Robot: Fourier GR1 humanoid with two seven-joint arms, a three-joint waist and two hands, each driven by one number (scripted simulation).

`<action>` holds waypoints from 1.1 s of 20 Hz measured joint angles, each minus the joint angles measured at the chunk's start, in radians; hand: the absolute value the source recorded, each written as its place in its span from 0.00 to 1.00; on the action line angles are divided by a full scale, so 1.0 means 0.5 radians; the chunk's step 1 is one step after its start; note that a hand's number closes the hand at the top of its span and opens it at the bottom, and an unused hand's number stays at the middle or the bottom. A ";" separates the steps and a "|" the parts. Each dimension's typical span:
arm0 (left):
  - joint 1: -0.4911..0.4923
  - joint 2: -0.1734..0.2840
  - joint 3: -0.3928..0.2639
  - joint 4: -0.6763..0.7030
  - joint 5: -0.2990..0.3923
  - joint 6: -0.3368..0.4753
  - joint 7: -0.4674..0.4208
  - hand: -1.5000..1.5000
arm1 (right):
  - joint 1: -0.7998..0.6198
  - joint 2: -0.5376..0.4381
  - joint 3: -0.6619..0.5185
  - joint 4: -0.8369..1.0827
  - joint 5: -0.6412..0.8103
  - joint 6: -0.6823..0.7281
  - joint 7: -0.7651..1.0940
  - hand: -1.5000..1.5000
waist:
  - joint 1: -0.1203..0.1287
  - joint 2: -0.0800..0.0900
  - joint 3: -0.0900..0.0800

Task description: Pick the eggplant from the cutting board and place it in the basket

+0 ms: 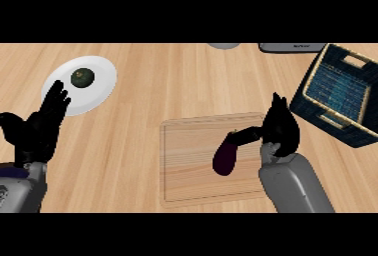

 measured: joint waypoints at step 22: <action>-0.037 -0.101 0.034 0.012 -0.085 -0.041 0.000 0.50 | 0.407 0.020 0.350 -0.189 0.296 -0.146 -0.050 0.00 | 0.045 0.026 0.011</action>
